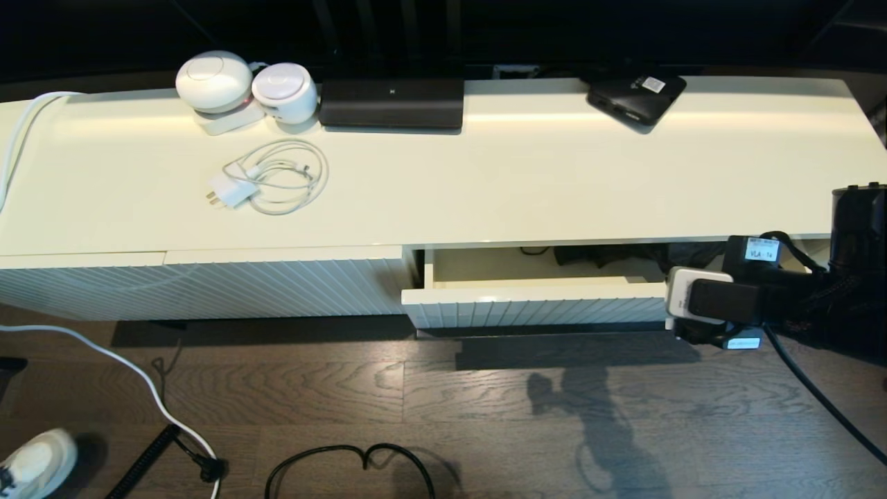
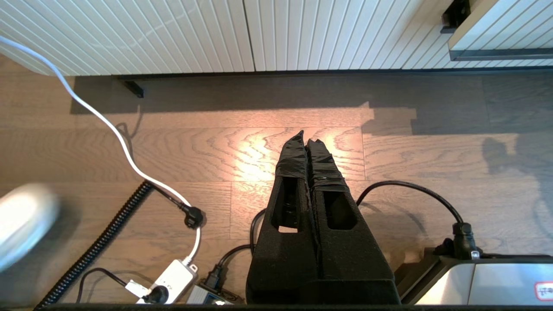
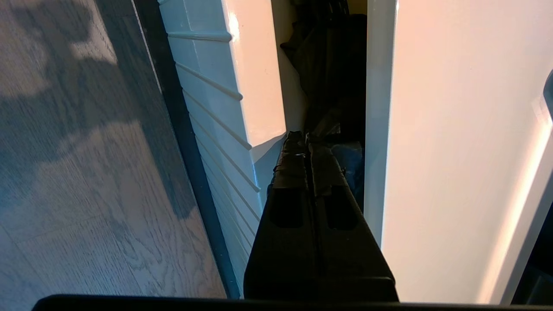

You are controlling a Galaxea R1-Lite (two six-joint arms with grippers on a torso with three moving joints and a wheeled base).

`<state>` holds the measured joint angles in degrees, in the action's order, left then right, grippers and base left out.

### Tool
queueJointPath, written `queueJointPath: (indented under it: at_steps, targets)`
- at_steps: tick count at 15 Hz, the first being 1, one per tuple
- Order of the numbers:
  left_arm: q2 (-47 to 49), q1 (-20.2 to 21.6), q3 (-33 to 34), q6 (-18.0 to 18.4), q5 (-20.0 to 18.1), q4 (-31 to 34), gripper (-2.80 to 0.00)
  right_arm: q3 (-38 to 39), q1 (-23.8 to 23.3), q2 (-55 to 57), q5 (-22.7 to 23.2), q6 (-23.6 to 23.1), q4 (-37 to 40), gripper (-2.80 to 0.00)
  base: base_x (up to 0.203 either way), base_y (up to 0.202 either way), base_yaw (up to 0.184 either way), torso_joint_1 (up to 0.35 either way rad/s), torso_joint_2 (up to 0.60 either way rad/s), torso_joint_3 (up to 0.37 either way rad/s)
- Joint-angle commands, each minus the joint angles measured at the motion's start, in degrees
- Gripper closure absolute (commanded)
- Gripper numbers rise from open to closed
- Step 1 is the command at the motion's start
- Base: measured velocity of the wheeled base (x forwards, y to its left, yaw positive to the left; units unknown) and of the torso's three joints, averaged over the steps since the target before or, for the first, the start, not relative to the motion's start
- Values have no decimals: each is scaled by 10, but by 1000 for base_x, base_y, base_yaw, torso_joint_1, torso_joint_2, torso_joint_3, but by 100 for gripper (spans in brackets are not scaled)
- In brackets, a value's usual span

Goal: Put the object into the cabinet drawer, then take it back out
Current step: Open the drawer

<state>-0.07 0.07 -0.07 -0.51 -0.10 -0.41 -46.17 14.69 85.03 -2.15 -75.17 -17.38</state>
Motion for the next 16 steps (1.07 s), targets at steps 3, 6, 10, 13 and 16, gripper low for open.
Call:
queueJointPath:
  at_steps: [3, 6, 10, 13, 16]
  targets:
    - [-1, 0, 1, 0, 0, 0, 0, 3, 1, 4, -1, -4, 20, 0, 0, 0, 0, 0, 0, 0]
    - [-1, 0, 0, 1, 0, 0, 0, 19, 1, -3, -1, -4, 51, 0, 0, 0, 0, 0, 0, 0]
    - [-1, 0, 1, 0, 0, 0, 0, 30, 1, -10, 0, -4, 70, 0, 0, 0, 0, 0, 0, 0]
    - [-1, 0, 1, 0, 0, 0, 0, 34, 9, -25, -1, -5, 116, 0, 0, 0, 0, 0, 0, 0]
    - [-1, 0, 0, 0, 0, 0, 0, 50, 10, -42, -1, -5, 162, 0, 0, 0, 0, 0, 0, 0]
